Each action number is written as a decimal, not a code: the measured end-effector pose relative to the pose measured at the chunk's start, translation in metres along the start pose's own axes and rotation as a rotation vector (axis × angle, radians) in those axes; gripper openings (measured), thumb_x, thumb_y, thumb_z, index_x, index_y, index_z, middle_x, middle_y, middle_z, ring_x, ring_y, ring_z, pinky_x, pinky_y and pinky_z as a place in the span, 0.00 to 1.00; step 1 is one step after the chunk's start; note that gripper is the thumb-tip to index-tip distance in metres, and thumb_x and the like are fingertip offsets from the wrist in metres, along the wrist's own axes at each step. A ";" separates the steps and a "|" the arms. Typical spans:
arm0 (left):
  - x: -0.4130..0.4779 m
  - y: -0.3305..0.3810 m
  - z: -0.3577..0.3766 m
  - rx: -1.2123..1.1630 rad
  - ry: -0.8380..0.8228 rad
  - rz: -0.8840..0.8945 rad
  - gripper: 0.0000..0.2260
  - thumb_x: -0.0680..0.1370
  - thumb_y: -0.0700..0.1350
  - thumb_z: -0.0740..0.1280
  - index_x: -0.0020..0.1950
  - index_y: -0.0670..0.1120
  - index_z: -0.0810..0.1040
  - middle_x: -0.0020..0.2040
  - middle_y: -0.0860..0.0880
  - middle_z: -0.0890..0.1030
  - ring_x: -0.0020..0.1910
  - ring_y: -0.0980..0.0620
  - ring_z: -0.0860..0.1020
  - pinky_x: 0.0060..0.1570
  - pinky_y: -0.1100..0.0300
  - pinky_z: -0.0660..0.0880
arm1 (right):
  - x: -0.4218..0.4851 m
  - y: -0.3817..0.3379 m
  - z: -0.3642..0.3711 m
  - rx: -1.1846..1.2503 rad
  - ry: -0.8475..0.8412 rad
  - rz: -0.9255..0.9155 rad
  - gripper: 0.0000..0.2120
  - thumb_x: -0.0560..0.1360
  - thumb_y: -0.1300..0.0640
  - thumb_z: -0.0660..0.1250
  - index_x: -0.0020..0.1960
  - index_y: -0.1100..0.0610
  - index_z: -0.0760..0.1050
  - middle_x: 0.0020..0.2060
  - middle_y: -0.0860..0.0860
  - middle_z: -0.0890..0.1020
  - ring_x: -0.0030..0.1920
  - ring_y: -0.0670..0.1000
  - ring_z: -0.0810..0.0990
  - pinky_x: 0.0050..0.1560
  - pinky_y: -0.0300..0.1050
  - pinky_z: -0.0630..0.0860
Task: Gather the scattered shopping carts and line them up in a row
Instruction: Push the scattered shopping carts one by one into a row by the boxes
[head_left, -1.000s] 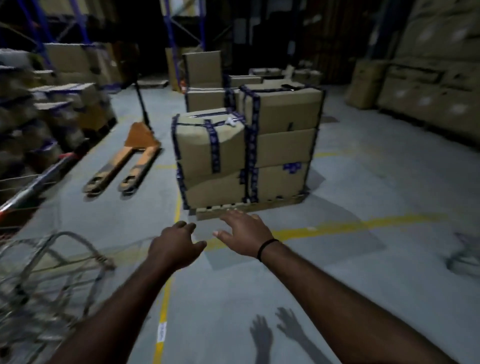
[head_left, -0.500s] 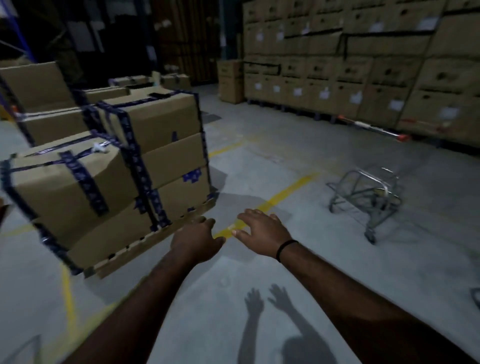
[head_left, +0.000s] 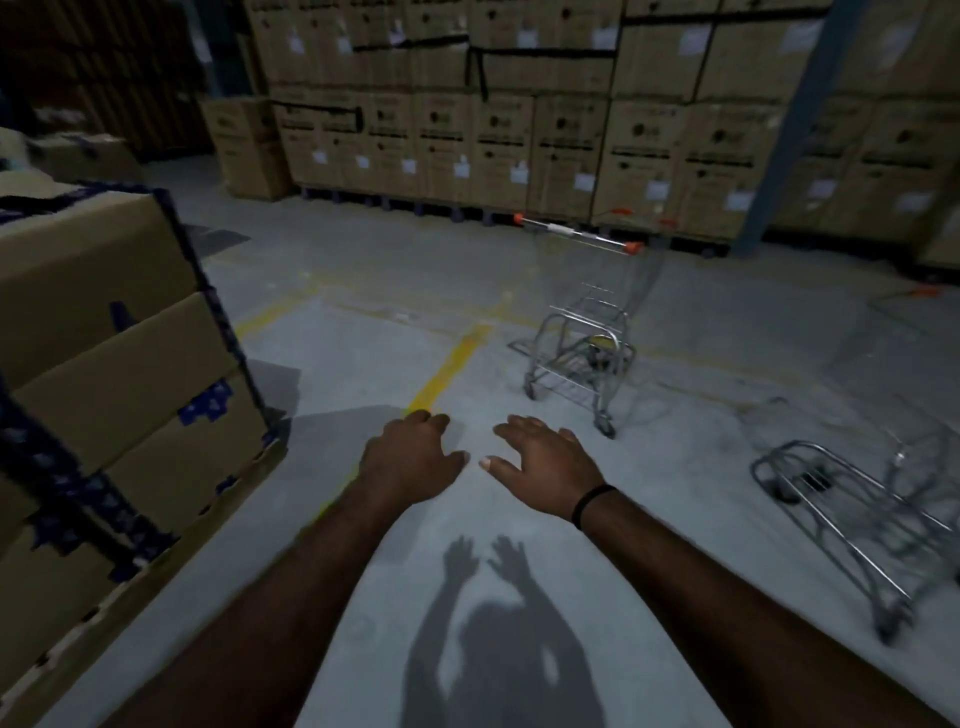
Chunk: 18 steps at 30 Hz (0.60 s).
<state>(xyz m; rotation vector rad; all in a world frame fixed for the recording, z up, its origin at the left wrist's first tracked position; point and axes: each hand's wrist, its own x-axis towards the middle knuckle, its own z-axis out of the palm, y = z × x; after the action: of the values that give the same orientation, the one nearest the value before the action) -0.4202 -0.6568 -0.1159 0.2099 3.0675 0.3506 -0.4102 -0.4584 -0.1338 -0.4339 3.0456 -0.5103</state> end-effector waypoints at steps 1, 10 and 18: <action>0.013 0.008 0.003 -0.006 -0.009 0.034 0.32 0.78 0.64 0.65 0.77 0.49 0.67 0.74 0.45 0.70 0.71 0.41 0.70 0.66 0.45 0.72 | 0.004 0.011 -0.001 0.000 0.004 0.029 0.31 0.80 0.35 0.57 0.78 0.50 0.63 0.79 0.51 0.62 0.78 0.50 0.57 0.75 0.58 0.54; 0.168 0.066 0.024 -0.010 -0.051 0.230 0.32 0.77 0.64 0.64 0.76 0.48 0.68 0.74 0.47 0.71 0.71 0.43 0.70 0.66 0.45 0.72 | 0.105 0.121 -0.024 0.015 0.108 0.191 0.33 0.79 0.33 0.57 0.78 0.50 0.63 0.78 0.51 0.64 0.78 0.51 0.59 0.76 0.58 0.56; 0.334 0.102 0.013 -0.009 -0.034 0.207 0.31 0.78 0.64 0.65 0.77 0.50 0.67 0.74 0.49 0.70 0.72 0.44 0.70 0.66 0.46 0.71 | 0.247 0.210 -0.068 0.042 0.132 0.160 0.33 0.78 0.33 0.58 0.76 0.51 0.66 0.76 0.51 0.68 0.76 0.52 0.63 0.74 0.56 0.60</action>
<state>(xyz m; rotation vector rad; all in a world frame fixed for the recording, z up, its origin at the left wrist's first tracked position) -0.7367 -0.5090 -0.1161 0.5292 3.0166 0.3654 -0.7083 -0.3149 -0.1319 -0.1580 3.1517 -0.6156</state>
